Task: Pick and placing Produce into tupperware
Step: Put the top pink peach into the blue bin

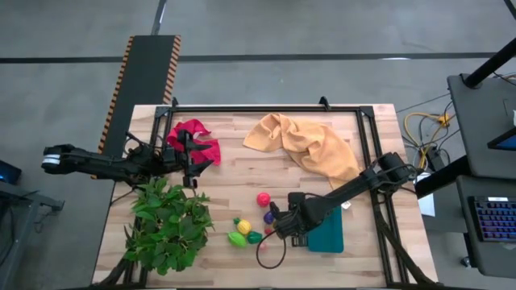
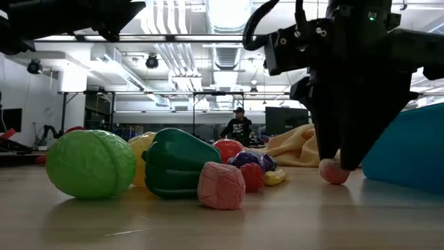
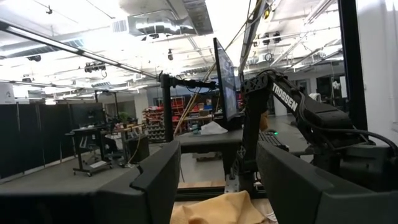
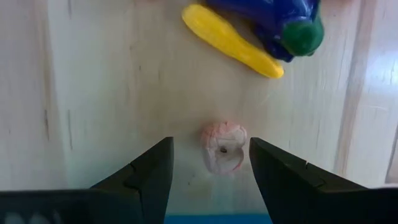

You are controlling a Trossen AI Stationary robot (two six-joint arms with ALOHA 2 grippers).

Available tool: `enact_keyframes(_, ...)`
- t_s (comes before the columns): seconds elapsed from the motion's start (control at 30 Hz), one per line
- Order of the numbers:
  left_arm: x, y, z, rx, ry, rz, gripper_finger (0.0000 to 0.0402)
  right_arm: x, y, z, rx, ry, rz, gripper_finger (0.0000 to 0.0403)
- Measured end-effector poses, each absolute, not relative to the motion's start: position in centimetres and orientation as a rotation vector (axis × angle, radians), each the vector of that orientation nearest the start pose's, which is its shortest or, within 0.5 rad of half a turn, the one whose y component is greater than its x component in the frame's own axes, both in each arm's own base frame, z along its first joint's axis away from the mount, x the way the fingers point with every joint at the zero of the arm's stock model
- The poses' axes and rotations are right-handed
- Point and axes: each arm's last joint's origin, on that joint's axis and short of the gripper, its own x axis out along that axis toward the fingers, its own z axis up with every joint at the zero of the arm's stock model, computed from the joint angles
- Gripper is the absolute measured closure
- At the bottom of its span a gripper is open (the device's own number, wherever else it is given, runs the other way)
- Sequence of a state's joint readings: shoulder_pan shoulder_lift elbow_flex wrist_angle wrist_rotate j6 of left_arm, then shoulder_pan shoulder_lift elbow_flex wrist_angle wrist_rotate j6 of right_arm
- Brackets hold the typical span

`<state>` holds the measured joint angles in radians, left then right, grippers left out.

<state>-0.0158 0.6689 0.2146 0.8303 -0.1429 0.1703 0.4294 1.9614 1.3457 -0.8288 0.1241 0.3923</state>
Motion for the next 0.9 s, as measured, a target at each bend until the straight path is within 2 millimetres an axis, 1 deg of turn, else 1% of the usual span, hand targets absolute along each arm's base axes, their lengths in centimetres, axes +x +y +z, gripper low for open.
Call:
enact_keyframes(0.23, 15.0, 0.2, 24.8, 0.139, -0.359, 0.157, 0.0205, 33.6, 14.9, 15.8, -0.074, 1.401, -0.033, 0.0199)
enact_keyframes(0.47, 14.9, 0.2, 24.9, 0.139, -0.361, 0.157, 0.0205, 33.9, 14.2, 15.7, -0.059, 1.401, -0.05, 0.0199)
enact_keyframes(0.7, 15.0, 0.2, 24.8, 0.139, -0.359, 0.157, 0.0205, 33.8, 14.0, 15.5, -0.06, 1.41, -0.055, 0.0201)
enact_keyframes(0.8, 14.9, 0.2, 24.9, 0.139, -0.361, 0.157, 0.0205, 33.7, 13.9, 15.3, -0.061, 1.416, -0.055, 0.021)
enact_keyframes(0.9, 15.0, 0.2, 24.9, 0.139, -0.36, 0.157, 0.0205, 33.7, 13.9, 15.3, -0.06, 1.417, -0.054, 0.0229)
